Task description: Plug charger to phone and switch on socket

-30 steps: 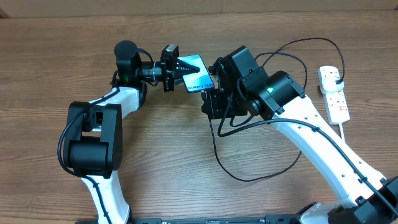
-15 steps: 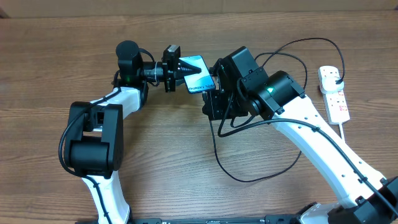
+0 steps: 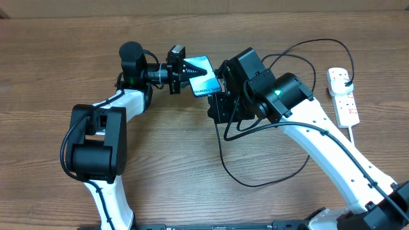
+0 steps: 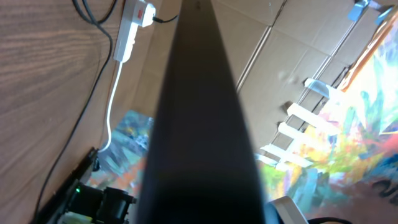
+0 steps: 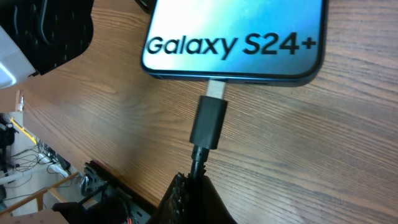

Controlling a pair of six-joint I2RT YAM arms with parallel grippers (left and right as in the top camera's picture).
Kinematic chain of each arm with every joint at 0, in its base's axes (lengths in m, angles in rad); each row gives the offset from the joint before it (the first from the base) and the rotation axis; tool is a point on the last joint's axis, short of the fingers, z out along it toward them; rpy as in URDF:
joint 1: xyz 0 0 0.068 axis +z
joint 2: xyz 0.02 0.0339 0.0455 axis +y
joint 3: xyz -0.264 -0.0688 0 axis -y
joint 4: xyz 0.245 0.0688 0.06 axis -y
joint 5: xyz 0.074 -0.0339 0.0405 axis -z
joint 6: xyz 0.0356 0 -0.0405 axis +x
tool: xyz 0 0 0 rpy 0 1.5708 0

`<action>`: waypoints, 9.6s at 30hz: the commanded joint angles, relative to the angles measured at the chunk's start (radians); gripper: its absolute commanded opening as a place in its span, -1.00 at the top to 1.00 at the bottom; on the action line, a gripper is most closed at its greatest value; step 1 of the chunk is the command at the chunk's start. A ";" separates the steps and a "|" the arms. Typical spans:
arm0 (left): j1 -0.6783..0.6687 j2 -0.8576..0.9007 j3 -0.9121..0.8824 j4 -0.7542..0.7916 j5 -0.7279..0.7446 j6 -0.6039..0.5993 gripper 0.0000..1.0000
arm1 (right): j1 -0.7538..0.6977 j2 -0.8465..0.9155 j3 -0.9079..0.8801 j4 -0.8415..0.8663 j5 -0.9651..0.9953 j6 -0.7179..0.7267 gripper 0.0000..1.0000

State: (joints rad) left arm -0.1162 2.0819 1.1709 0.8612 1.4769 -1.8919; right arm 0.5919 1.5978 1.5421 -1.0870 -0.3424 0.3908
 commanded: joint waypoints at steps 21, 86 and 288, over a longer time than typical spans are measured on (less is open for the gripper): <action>-0.008 -0.014 0.010 0.194 0.075 0.102 0.91 | 0.003 -0.024 -0.003 0.044 0.090 -0.052 0.49; -0.050 -0.014 0.010 0.482 0.103 0.201 0.92 | 0.095 -0.023 -0.134 0.291 0.308 -0.089 0.70; 0.064 -1.356 0.296 -2.279 -1.813 1.574 -0.99 | -0.953 0.607 0.167 0.085 0.288 0.156 0.92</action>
State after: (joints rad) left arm -0.0628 0.7517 1.4723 -1.4185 -0.3260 -0.2977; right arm -0.4095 2.1685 1.6867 -0.9981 0.0299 0.5743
